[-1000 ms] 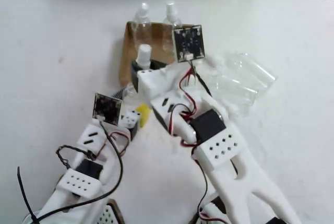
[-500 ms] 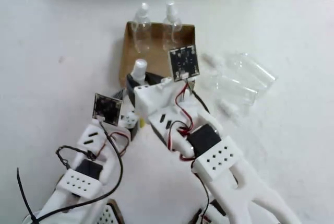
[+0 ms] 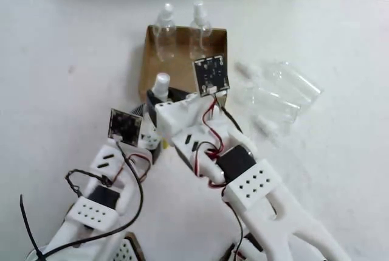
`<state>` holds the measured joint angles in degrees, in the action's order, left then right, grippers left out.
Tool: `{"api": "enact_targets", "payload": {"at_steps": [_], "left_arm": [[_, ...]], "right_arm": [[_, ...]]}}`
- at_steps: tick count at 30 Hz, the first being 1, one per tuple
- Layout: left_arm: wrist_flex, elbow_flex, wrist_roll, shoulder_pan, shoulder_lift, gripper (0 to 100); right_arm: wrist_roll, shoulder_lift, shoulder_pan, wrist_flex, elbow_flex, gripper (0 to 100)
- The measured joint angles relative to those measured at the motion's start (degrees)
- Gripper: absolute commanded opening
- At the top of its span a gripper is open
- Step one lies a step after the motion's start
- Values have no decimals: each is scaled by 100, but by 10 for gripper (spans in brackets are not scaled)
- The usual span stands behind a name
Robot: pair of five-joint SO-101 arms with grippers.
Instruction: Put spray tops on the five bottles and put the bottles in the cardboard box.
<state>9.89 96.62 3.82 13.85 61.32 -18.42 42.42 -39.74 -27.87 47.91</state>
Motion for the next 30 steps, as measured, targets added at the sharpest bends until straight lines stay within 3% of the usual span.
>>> {"api": "enact_targets", "payload": {"at_steps": [20, 30], "left_arm": [[0, 0, 0, 0, 0, 55], [0, 0, -105, 18, 0, 54]], "right_arm": [[1187, 0, -360, 0, 0, 17], [1301, 0, -440, 44, 88, 19]]}}
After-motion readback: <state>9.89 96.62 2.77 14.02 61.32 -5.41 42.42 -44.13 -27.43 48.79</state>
